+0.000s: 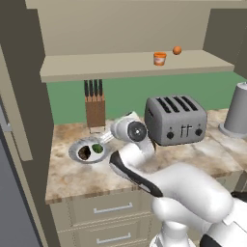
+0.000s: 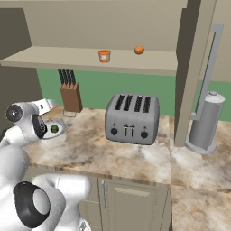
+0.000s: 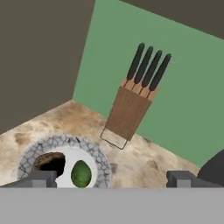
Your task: Pick the avocado and bread from the counter and place them on the plate. Then pick the jam from the cabinet and place it next to the plate. Lastly close the cabinet door.
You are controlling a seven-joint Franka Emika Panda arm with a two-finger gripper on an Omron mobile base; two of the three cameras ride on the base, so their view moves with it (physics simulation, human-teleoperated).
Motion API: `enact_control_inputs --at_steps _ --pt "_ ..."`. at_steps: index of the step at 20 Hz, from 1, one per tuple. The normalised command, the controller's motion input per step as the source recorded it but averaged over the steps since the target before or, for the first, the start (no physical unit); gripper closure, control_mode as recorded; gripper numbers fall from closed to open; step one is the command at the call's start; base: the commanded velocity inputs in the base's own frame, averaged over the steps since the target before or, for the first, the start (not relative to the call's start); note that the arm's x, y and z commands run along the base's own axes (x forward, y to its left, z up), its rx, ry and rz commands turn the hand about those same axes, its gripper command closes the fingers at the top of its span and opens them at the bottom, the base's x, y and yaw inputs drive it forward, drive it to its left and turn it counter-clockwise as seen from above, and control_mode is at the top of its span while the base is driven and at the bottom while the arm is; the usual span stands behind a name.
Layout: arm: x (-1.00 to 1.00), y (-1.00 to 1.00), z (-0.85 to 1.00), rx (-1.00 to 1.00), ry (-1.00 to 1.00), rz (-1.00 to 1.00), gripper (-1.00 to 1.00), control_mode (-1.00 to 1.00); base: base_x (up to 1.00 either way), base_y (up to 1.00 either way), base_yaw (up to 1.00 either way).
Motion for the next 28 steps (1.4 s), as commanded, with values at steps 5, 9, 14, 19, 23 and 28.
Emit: enact_control_inputs --at_steps 5,9,14,19,23,28 --pt "-0.12 -0.14 0.62 0.00 0.10 -0.51 -1.00 -1.00 0.00 0.00 0.00" --pt "-0.26 -0.40 0.61 0.05 0.21 -0.41 -1.00 -1.00 0.00 0.00 0.00" --pt "-0.25 -0.63 0.67 0.05 0.23 -0.23 -1.00 -1.00 0.00 0.00 0.00" --pt "-0.24 -0.70 0.53 0.05 0.02 -0.02 -1.00 -1.00 0.00 0.00 0.00" --pt "-0.25 -0.75 0.39 0.12 -0.08 0.05 -1.00 -1.00 0.00 0.00 0.00" --pt "-0.12 -0.84 0.38 0.17 -0.08 0.09 -1.00 -1.00 0.00 0.00 0.00"
